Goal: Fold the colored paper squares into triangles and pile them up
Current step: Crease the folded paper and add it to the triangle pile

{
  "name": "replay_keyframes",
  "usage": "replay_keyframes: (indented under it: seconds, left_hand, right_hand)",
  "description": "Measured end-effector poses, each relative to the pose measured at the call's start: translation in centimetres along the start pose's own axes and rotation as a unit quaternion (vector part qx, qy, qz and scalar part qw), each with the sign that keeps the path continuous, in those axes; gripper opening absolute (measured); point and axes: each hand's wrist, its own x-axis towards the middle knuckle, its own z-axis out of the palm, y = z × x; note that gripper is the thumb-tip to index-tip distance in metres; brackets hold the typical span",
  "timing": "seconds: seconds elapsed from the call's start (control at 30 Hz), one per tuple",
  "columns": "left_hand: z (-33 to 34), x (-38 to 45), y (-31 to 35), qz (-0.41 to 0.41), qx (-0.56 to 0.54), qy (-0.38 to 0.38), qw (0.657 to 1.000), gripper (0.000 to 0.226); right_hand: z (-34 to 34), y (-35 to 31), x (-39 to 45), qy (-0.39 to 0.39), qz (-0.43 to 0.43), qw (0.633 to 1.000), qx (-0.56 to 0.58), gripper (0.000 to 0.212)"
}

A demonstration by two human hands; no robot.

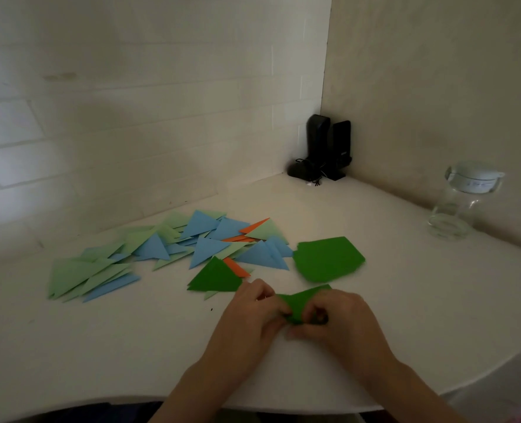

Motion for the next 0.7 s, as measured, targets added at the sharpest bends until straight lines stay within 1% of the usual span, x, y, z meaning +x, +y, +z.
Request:
replay_keyframes:
  seconds: [0.07, 0.17, 0.23, 0.33, 0.47, 0.53, 0.7]
  left_hand:
    - [-0.1, -0.3, -0.3, -0.026, -0.011, -0.014, 1.0, 0.011]
    - [-0.2, -0.3, -0.5, -0.046, -0.033, -0.022, 0.998, 0.01]
    - [-0.1, -0.1, -0.4, -0.059, -0.044, -0.019, 0.997, 0.009]
    - [0.2, 0.3, -0.4, -0.073, -0.047, -0.016, 0.996, 0.012]
    - [0.6, 0.9, -0.5, -0.098, -0.049, -0.024, 0.994, 0.015]
    - [0.6, 1.2, -0.4, -0.115, -0.049, -0.037, 0.992, 0.017]
    - [0.4, 1.4, -0.6, -0.134, -0.056, -0.061, 0.987, 0.02]
  right_hand:
    - [0.0, 0.1, -0.2, -0.021, 0.003, 0.999, 0.032, 0.043]
    - [-0.5, 0.3, -0.4, -0.022, -0.017, 0.998, 0.062, 0.031]
    - [-0.7, 0.3, -0.5, -0.016, -0.026, 0.997, 0.064, 0.026]
    - [-0.5, 0.3, -0.6, 0.007, -0.024, 0.998, 0.058, 0.032]
    - [0.0, 0.0, -0.7, 0.03, -0.028, 0.998, 0.047, 0.023]
    - [-0.2, 0.0, -0.6, 0.01, -0.009, 0.997, 0.071, 0.024]
    - [-0.8, 0.6, 0.0, -0.067, 0.015, 0.991, 0.112, 0.031]
